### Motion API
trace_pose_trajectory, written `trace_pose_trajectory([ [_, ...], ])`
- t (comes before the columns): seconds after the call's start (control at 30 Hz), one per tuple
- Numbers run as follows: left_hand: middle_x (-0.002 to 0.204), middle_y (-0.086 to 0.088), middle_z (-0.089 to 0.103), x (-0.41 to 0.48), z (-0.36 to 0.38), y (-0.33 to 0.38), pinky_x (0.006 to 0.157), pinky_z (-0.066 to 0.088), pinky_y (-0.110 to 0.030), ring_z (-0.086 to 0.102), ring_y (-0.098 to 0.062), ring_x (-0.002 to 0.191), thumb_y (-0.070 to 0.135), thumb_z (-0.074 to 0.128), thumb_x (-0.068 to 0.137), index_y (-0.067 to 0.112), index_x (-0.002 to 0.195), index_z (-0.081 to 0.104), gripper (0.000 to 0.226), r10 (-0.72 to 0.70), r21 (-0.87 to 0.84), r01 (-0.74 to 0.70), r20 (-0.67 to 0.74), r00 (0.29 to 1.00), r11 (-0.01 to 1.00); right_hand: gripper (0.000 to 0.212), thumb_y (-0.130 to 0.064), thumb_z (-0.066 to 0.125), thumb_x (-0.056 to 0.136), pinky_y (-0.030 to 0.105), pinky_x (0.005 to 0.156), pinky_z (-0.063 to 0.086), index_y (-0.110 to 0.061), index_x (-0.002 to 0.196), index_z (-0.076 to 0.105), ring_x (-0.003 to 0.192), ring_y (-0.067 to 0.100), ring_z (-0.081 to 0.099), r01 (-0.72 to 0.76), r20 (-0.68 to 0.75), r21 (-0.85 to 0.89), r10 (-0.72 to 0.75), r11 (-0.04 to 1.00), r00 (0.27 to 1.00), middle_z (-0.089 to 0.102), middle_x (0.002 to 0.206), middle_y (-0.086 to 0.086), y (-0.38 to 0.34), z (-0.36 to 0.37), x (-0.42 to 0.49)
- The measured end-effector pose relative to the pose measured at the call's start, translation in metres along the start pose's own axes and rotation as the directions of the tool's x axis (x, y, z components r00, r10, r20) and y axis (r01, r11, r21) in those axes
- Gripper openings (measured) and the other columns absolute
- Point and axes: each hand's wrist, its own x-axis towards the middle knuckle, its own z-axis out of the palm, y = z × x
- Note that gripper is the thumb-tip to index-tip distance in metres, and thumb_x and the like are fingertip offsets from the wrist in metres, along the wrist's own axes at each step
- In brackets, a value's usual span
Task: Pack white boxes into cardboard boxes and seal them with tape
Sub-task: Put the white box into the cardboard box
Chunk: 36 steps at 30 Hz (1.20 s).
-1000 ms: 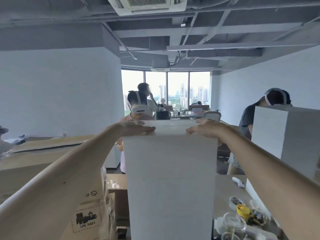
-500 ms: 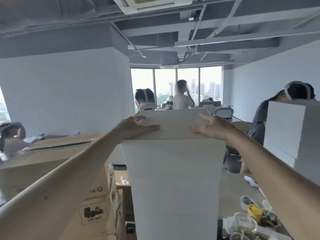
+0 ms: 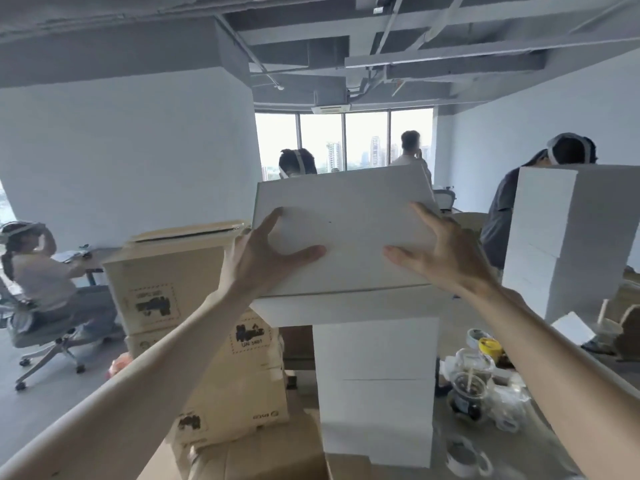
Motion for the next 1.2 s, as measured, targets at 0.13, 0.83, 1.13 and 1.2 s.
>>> trace_pose_trajectory([
  [0.13, 0.127, -0.005, 0.057, -0.056, -0.026, -0.029, 0.088, 0.045, -0.039, 0.055, -0.031, 0.116, 0.093, 0.056, 0.054, 0.055, 0.144, 0.029, 0.101, -0.038, 0.025, 0.037, 0.016, 0.999, 0.999, 0.094, -0.062, 0.073, 0.071, 0.030, 0.103, 0.038, -0.030, 0.150, 0.035, 0.132, 0.023, 0.046, 0.000, -0.003, 0.063, 0.000, 0.998, 1.000, 0.049, 0.146, 0.006, -0.029, 0.019, -0.060],
  [0.83, 0.138, -0.005, 0.051, -0.262, -0.015, -0.197, 0.101, 0.044, -0.045, 0.046, -0.031, 0.125, 0.097, 0.052, 0.051, 0.047, 0.148, 0.027, 0.112, -0.338, 0.104, 0.325, 0.142, 0.930, 0.940, 0.099, -0.068, 0.070, 0.067, 0.040, 0.109, 0.034, -0.027, 0.150, 0.035, 0.138, 0.021, 0.039, -0.109, 0.373, 0.175, 0.036, 0.978, 0.927, 0.038, 0.153, -0.001, -0.052, 0.165, -0.247],
  [1.13, 0.129, -0.009, 0.054, -0.297, 0.035, -0.233, 0.093, 0.047, -0.044, 0.053, -0.034, 0.113, 0.103, 0.041, 0.049, 0.051, 0.147, 0.021, 0.112, -0.432, 0.206, 0.388, 0.253, 0.866, 0.898, 0.101, -0.077, 0.065, 0.066, 0.048, 0.109, 0.038, -0.035, 0.151, 0.029, 0.141, 0.026, 0.035, -0.217, 0.531, 0.166, 0.098, 0.962, 0.841, 0.033, 0.156, 0.001, -0.006, 0.227, -0.274],
  [1.2, 0.128, -0.009, 0.054, -0.303, 0.044, -0.235, 0.092, 0.047, -0.043, 0.054, -0.033, 0.112, 0.102, 0.042, 0.049, 0.050, 0.148, 0.022, 0.113, -0.443, 0.217, 0.395, 0.263, 0.857, 0.893, 0.100, -0.074, 0.069, 0.067, 0.047, 0.108, 0.040, -0.035, 0.151, 0.029, 0.140, 0.027, 0.035, -0.237, 0.556, 0.177, 0.102, 0.955, 0.825, 0.033, 0.156, 0.003, 0.003, 0.237, -0.278],
])
